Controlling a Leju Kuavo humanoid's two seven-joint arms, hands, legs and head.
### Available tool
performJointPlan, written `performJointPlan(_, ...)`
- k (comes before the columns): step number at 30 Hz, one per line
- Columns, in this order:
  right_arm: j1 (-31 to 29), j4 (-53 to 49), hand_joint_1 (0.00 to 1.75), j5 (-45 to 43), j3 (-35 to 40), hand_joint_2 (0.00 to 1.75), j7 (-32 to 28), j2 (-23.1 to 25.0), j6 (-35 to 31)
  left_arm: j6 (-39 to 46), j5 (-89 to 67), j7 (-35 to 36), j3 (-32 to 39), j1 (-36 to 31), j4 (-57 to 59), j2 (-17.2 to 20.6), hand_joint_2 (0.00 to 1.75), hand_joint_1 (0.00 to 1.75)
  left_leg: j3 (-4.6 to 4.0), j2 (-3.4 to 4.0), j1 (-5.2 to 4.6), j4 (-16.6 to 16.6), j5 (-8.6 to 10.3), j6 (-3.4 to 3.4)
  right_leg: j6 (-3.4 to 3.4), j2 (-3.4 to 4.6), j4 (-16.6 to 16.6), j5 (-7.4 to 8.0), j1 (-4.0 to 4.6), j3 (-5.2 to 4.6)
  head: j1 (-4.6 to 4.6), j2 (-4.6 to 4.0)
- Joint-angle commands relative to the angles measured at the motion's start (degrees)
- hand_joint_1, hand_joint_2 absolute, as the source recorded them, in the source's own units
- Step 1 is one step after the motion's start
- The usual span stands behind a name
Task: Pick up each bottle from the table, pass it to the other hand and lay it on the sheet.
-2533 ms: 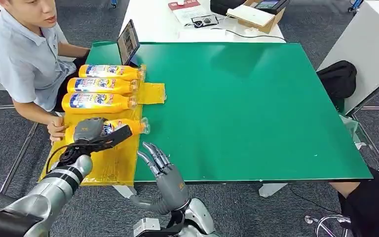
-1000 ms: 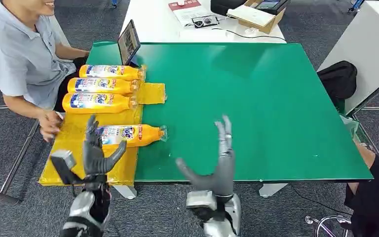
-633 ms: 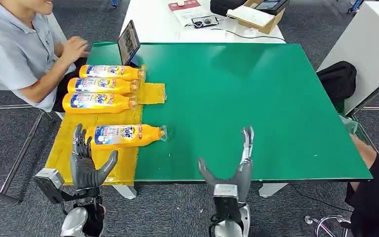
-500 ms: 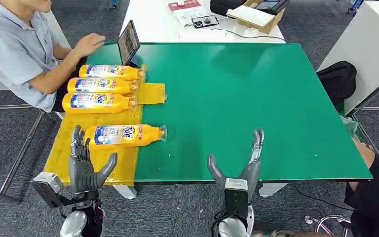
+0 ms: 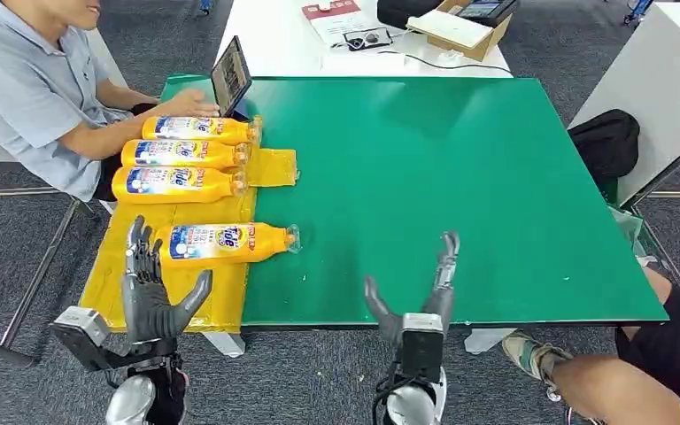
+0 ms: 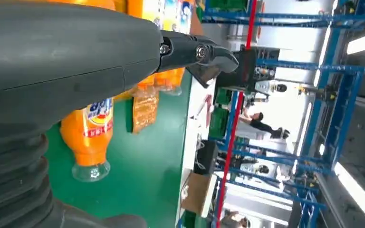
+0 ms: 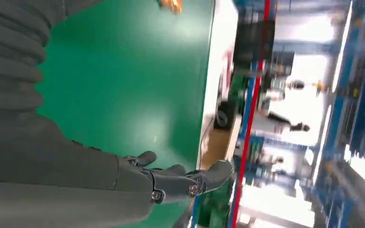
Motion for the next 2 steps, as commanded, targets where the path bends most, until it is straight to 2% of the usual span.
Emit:
performJointPlan(1,-1.2,5.2,0.00,5.2,-4.0,1.75,0.0,-0.7,-0.3,-1.0,-0.3,0.8,-1.7,-2.8,1.1,0.2,1.75,0.00,0.22,-0.13,0.11,0.0,-0.08,-0.10,-0.15,-0.12,-0.1,-0.09,0.11,0.30,0.02,0.00)
performJointPlan(2,-1.5,6.3,0.00,5.6,-7.7,0.00,0.0,1.8,-0.3,-1.0,-0.4,1.0,-1.7,-2.4,0.9,0.0,1.75,0.00,0.18,-0.07,0.08,0.0,-0.06,-0.09,-0.12,-0.06,-0.1,-0.06,0.09,0.23,0.00,0.00)
